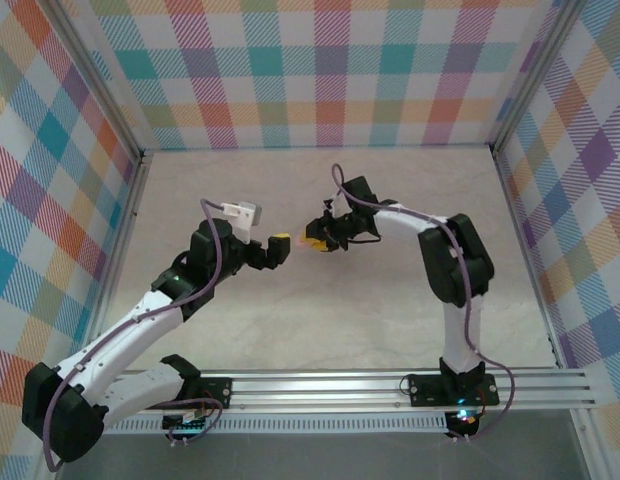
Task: Insert wireless bluetooth earbuds into charging case
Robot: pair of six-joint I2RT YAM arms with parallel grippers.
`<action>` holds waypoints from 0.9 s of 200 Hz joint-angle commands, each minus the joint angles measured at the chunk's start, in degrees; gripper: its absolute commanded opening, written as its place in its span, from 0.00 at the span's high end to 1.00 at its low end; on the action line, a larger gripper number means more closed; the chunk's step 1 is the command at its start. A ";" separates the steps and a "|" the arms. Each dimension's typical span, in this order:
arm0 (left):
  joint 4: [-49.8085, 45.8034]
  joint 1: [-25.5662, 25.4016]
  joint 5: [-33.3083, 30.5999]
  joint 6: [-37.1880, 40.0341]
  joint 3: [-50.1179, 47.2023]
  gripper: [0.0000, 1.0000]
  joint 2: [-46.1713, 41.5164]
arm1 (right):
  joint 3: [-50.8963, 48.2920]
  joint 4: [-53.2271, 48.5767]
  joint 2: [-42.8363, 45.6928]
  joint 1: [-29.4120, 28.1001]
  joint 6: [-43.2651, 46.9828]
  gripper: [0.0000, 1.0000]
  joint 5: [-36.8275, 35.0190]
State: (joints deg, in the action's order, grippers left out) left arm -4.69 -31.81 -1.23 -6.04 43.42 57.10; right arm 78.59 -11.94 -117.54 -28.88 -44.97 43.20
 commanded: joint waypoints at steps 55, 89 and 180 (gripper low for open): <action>-1.46 4.49 -5.83 -6.61 -2.77 0.00 0.53 | 14.42 -17.32 -11.67 -0.21 11.50 0.73 -7.24; 0.16 4.91 -5.83 -7.13 -5.27 0.00 -1.63 | 16.65 -21.23 -14.00 -0.28 12.06 0.71 -9.72; -6.85 5.09 -5.42 -4.99 -3.79 0.00 -5.88 | 17.44 -26.86 -11.25 -0.21 14.67 0.35 -19.09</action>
State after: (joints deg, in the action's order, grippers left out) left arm -7.55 -27.51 -6.13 -12.38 38.68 52.69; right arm 96.84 -33.87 -129.71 -29.36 -31.14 31.09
